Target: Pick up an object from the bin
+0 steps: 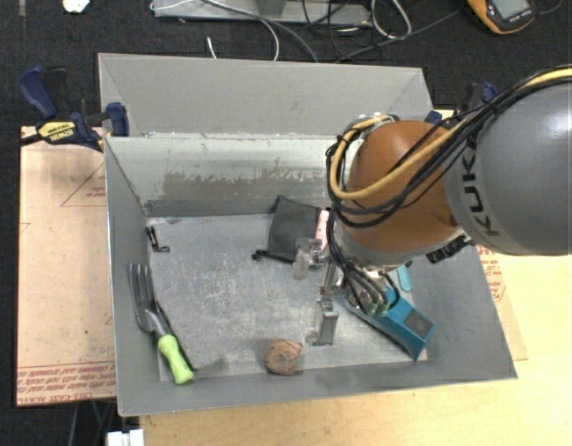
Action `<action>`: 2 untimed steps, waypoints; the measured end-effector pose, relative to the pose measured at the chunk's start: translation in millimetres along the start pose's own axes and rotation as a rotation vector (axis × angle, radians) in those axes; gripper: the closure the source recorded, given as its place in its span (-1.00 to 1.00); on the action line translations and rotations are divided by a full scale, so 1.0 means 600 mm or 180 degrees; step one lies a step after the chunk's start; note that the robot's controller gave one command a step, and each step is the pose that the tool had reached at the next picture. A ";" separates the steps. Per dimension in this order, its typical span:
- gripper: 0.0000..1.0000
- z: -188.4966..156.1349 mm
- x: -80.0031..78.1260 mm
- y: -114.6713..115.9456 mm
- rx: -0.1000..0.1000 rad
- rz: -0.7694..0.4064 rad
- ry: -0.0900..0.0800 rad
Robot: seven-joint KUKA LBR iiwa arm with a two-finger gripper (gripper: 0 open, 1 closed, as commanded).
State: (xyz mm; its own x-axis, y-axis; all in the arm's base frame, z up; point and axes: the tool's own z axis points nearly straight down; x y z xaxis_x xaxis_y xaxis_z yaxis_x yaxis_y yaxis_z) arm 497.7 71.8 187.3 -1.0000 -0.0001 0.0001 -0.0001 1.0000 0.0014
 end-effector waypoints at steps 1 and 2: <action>-1.00 0.082 -0.068 -0.084 -0.0002 -0.0217 -0.0022; -1.00 0.151 -0.037 -0.118 -0.0009 -0.0023 -0.0017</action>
Offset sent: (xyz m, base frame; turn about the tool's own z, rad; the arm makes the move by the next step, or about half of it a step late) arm 0.0195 -0.0719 -0.0923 -0.0066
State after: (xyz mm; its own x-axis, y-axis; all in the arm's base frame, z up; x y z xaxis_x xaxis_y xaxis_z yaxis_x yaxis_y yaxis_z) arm 519.6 0.9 96.7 -1.0000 -0.0074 -0.0054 -0.0074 1.0000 0.0042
